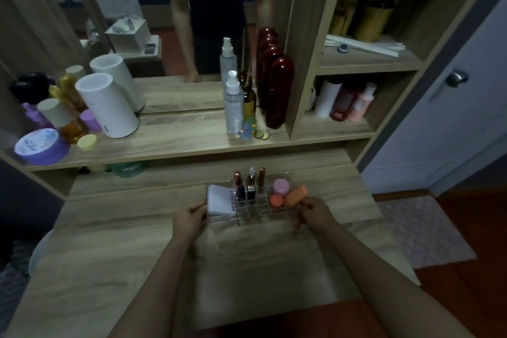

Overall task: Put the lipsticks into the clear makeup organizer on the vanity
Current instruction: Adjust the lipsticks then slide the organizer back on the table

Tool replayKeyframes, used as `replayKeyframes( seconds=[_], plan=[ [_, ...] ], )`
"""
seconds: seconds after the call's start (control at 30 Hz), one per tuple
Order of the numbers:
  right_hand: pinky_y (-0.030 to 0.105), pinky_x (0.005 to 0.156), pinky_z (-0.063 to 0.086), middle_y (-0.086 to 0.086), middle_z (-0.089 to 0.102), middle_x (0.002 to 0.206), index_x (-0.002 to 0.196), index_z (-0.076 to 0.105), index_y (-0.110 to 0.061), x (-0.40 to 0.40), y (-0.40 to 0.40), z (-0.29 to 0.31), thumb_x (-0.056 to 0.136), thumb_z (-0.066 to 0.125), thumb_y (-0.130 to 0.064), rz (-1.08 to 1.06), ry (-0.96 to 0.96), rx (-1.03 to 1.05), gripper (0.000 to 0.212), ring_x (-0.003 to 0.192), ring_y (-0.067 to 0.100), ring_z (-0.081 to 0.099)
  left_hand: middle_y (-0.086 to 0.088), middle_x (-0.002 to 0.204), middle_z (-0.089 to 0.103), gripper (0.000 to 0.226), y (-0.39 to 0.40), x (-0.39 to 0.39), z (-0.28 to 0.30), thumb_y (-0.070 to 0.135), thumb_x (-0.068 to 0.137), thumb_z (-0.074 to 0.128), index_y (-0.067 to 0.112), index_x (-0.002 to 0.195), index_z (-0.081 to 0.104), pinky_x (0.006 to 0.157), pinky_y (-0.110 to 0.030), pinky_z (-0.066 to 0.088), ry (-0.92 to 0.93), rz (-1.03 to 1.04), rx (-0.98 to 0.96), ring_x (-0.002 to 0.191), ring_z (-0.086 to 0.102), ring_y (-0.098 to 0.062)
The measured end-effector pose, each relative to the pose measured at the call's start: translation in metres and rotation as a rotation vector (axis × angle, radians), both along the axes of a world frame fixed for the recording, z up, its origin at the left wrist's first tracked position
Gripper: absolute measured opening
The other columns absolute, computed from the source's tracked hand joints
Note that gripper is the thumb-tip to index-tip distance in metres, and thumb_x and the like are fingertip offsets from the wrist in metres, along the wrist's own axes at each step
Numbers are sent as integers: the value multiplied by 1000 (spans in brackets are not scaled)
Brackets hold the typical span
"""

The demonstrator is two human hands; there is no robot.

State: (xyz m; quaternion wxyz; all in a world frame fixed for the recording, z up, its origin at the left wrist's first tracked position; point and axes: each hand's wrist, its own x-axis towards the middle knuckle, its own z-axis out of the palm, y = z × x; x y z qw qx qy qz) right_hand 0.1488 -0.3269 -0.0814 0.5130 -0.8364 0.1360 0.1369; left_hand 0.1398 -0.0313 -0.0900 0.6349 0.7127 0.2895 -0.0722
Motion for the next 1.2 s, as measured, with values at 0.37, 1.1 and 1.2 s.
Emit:
replayKeyframes(
  seconds=[0.37, 1.1, 1.2],
  plan=[
    [32, 57, 54, 14, 60, 66, 62, 60, -15, 4, -87, 11, 94, 51, 0, -52, 39, 1, 36, 52, 23, 58, -18, 101, 65, 30, -89, 14, 5, -2, 90, 52, -7, 119, 59, 67, -37, 45, 5, -52, -82, 87, 57, -29],
    [42, 74, 52, 15, 55, 84, 77, 49, -11, 26, -162, 12, 93, 52, -13, -225, 302, 260, 17, 73, 26, 57, -29, 118, 64, 30, -165, 25, -7, -4, 86, 57, -8, 116, 60, 99, -57, 47, 25, 27, -117, 106, 62, -41],
    [38, 70, 52, 12, 57, 79, 81, 53, -7, 19, -161, 6, 92, 55, -15, -196, 287, 212, 13, 71, 25, 58, -30, 118, 63, 30, -166, 24, -3, -4, 88, 55, -8, 118, 59, 98, -54, 48, 30, 6, -106, 101, 61, -35]
  ],
)
